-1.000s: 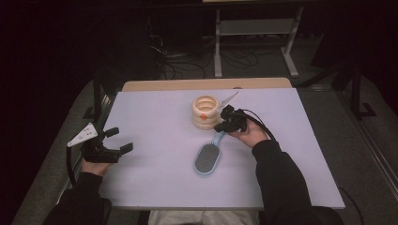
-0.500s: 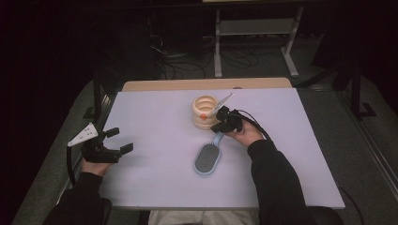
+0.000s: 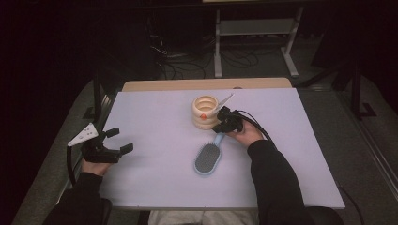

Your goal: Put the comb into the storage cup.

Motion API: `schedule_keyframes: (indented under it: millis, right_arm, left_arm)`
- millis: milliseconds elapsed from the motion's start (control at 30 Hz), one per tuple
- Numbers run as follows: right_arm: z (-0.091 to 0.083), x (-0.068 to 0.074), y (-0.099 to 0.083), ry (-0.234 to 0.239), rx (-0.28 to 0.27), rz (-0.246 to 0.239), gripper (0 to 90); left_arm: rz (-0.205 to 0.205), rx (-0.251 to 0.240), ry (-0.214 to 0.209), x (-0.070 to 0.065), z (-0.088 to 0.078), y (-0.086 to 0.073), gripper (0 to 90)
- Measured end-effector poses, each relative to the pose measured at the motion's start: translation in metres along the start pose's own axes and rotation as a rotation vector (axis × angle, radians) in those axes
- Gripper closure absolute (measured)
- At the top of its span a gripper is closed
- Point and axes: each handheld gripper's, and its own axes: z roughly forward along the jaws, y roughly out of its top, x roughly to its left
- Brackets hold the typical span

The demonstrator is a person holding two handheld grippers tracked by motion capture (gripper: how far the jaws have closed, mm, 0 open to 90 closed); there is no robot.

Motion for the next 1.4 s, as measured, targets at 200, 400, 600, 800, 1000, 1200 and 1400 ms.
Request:
schedule_keyframes:
  millis: [200,400,600,800,1000,1200,1400]
  right_arm:
    - [-0.001,-0.001,-0.001,0.001,0.011,0.006,89.1]
    - [-0.002,-0.002,-0.005,0.007,0.01,0.014,89.1]
    - [-0.008,-0.004,-0.014,0.014,0.025,0.024,89.1]
    - [-0.014,-0.004,-0.02,0.007,0.054,0.017,89.1]
    - [-0.021,-0.002,-0.027,0.006,0.065,0.01,89.1]
    - [-0.023,-0.001,-0.031,0.009,0.067,0.013,89.1]
    - [-0.025,0.001,-0.033,0.016,0.074,0.004,89.1]
  left_arm:
    - [0.001,0.001,-0.001,0.0,0.0,0.0,0.0]
    - [0.0,-0.007,-0.006,0.0,-0.001,0.0,0.0]
    - [0.005,-0.01,-0.003,0.0,-0.001,0.001,0.0]
    - [0.003,-0.007,-0.002,0.0,-0.001,0.001,0.0]
    - [0.004,-0.005,-0.003,0.0,-0.001,0.001,0.0]
    - [0.005,-0.001,-0.002,0.0,-0.001,0.001,0.0]
    - [0.004,-0.001,-0.001,0.0,-0.001,0.0,0.0]
